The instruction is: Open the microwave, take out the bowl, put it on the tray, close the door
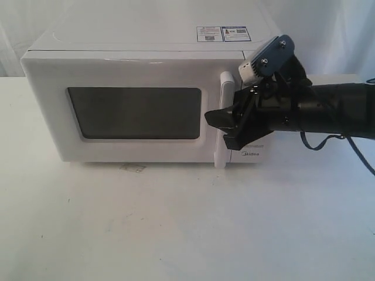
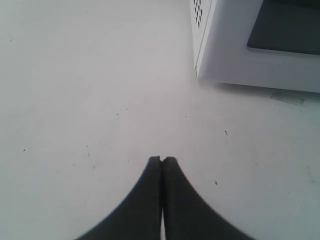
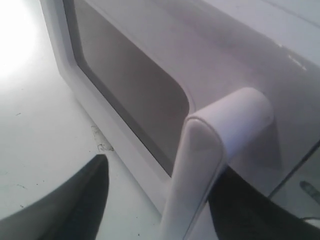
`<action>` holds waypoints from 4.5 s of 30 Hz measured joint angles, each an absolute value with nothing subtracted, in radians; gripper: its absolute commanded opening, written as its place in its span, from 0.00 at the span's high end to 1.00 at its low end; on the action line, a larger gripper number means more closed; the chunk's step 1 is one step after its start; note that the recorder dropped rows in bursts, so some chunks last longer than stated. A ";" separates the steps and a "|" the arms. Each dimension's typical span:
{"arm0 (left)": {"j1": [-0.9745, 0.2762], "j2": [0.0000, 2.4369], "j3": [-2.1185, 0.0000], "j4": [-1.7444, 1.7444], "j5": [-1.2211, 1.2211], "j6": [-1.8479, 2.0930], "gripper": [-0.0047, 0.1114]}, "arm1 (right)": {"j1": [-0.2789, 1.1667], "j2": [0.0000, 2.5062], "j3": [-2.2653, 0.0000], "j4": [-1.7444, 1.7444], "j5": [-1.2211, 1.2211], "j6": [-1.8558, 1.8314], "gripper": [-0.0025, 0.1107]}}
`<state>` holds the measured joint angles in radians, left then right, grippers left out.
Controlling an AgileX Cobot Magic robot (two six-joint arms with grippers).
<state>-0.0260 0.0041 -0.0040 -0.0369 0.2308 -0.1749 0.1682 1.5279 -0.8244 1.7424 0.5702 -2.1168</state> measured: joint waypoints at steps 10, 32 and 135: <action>-0.026 0.004 -0.004 -0.037 0.231 -0.175 0.96 | 0.168 1.532 -0.856 1.742 0.585 -2.092 0.56; -0.026 0.004 -0.004 -0.037 0.231 -0.175 0.96 | 0.168 1.535 -0.874 1.740 0.552 -2.008 0.70; -0.026 0.004 -0.004 -0.037 0.231 -0.175 0.96 | 0.143 1.587 -0.874 1.792 0.657 -1.901 0.98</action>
<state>-0.0260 0.0041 -0.0040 -0.0369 0.2308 -0.1749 0.1429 1.5873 -0.8742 1.7920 0.6568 -1.9013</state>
